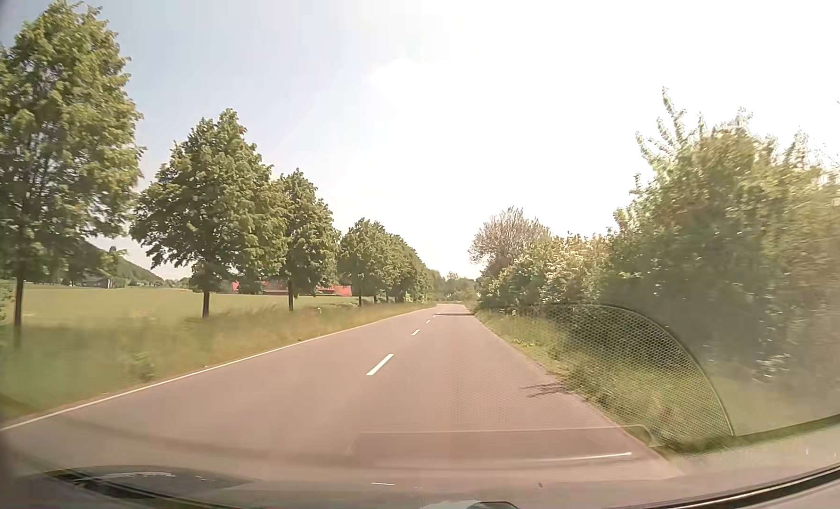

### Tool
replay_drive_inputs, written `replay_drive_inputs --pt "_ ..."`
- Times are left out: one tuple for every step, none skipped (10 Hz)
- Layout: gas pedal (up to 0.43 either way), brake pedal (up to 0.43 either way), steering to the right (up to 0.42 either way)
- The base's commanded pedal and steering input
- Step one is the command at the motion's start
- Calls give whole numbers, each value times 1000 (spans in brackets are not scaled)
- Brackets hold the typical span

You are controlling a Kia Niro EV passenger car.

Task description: Follow the waypoints while adhering to traffic rules and regulations

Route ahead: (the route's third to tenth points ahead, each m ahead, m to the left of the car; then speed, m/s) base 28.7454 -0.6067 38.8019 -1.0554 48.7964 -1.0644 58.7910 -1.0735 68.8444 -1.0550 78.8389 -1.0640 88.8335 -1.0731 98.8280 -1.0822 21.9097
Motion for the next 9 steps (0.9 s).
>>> replay_drive_inputs --pt "441 0 4" --pt "441 0 2" --pt "429 0 -1" --pt "429 0 -2" --pt "429 0 -1" --pt "429 0 -1" --pt "429 0 -1" --pt "429 0 -1" --pt "421 0 -1"
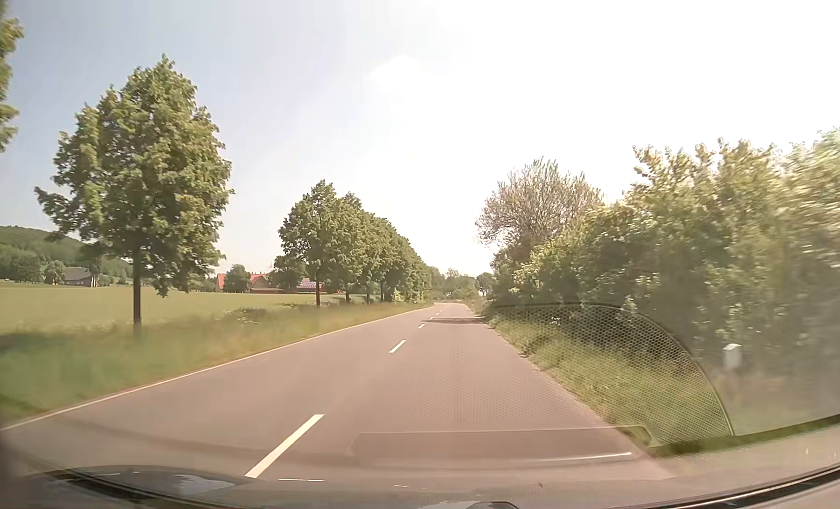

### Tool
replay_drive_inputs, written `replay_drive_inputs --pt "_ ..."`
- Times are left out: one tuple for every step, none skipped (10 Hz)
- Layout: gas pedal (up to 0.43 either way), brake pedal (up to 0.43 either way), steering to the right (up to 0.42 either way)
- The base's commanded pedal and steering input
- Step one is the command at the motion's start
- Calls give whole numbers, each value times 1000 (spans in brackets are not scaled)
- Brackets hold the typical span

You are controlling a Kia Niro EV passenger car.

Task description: Follow the waypoints while adhering to traffic rules and regulations

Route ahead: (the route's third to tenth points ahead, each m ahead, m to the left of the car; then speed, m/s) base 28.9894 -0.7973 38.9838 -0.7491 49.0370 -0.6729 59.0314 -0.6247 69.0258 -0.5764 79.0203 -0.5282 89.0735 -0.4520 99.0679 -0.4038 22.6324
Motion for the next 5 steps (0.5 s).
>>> replay_drive_inputs --pt "421 0 -1" --pt "409 0 0" --pt "390 0 0" --pt "390 0 0" --pt "390 0 1"
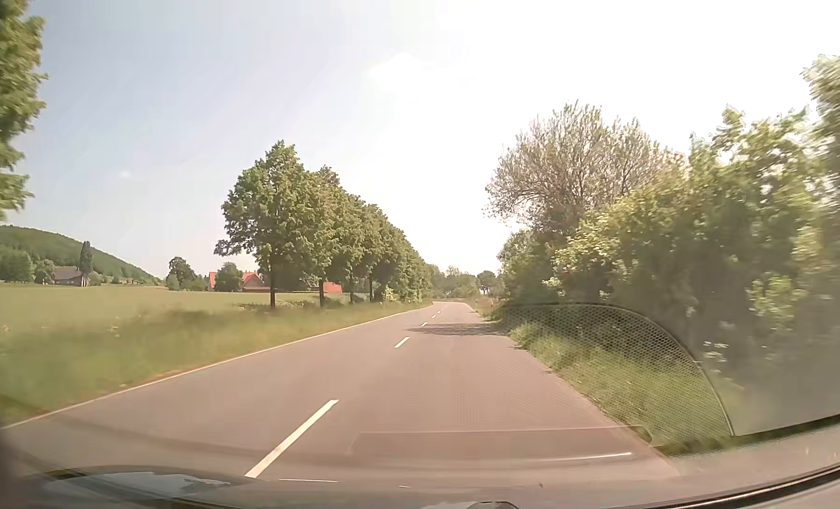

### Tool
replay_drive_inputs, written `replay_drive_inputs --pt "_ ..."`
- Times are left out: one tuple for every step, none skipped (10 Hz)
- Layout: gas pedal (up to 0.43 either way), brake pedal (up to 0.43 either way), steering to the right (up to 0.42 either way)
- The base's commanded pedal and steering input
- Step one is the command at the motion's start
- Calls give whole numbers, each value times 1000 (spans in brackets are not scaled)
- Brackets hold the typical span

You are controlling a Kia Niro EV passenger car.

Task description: Follow the waypoints while adhering to traffic rules and regulations

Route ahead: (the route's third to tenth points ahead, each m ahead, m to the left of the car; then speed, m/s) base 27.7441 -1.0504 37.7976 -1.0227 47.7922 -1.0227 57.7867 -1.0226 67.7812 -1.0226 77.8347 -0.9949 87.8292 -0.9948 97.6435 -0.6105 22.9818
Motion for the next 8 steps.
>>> replay_drive_inputs --pt "378 0 1" --pt "370 0 2" --pt "350 0 1" --pt "350 0 1" --pt "339 0 2" --pt "339 0 1" --pt "339 0 2" --pt "339 0 1"
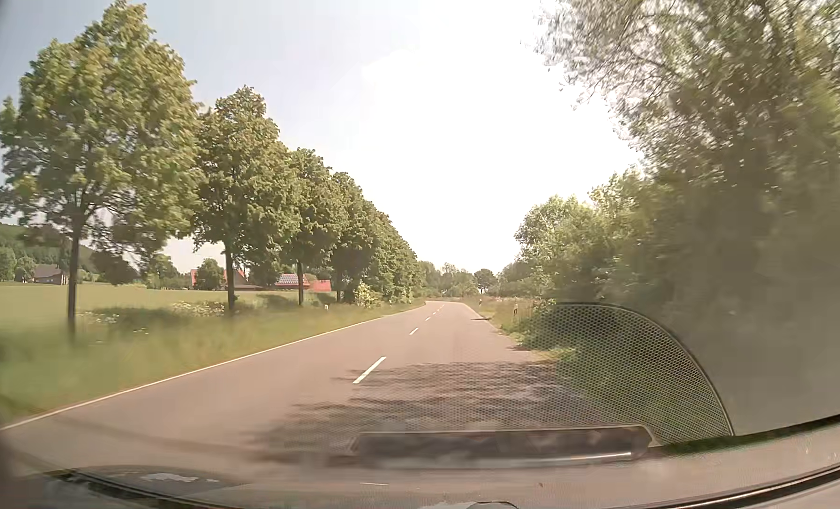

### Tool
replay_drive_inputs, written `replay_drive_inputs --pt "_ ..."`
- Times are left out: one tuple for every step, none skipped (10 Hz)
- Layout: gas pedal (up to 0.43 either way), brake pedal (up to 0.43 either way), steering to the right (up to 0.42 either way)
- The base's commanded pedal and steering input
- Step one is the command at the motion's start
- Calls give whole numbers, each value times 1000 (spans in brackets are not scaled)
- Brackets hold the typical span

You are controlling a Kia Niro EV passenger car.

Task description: Follow the waypoints while adhering to traffic rules and regulations

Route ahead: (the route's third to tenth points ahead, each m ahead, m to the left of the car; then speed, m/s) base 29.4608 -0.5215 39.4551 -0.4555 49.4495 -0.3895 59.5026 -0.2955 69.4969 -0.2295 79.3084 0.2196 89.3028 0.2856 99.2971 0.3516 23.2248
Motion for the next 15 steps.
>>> replay_drive_inputs --pt "339 0 2" --pt "350 0 1" --pt "350 0 1" --pt "350 0 2" --pt "350 0 2" --pt "350 0 2" --pt "350 0 2" --pt "350 0 2" --pt "350 0 1" --pt "350 0 1" --pt "350 0 1" --pt "350 0 1" --pt "350 0 1" --pt "350 0 1" --pt "350 0 1"
